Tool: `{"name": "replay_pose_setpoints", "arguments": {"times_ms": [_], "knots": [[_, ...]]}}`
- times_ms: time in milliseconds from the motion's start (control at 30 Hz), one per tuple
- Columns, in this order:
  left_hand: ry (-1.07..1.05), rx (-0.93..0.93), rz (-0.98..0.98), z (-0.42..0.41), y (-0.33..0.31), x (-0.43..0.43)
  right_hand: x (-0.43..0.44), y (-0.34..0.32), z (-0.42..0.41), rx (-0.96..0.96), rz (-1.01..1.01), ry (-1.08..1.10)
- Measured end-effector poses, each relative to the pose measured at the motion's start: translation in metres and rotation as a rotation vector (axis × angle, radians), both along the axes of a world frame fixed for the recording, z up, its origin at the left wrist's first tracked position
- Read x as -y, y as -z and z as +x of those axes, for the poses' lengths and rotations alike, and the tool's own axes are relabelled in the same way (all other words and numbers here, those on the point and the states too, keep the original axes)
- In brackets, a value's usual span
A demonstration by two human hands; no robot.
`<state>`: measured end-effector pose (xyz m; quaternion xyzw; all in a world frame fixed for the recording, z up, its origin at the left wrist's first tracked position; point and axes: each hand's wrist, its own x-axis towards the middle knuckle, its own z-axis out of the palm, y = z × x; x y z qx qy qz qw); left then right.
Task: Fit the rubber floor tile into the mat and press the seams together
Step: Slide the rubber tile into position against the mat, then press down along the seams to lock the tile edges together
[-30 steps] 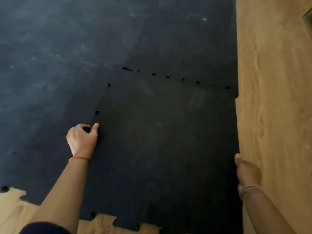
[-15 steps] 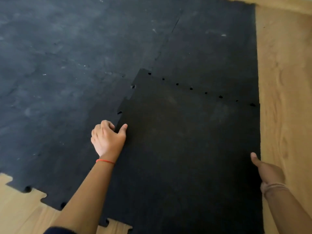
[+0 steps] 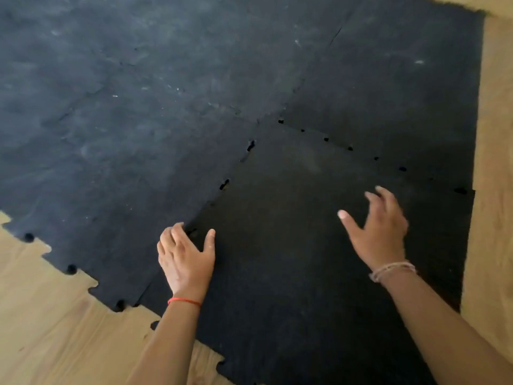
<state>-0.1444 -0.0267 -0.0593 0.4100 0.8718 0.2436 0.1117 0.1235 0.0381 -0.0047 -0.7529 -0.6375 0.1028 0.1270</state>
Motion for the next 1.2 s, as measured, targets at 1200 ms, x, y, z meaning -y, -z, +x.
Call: {"name": "replay_pose_setpoints", "arguments": {"times_ms": [1200], "knots": [[-0.401, 0.227, 0.279, 0.006, 0.033, 0.126, -0.006, 0.064, -0.214, 0.139, -0.024, -1.181]]}}
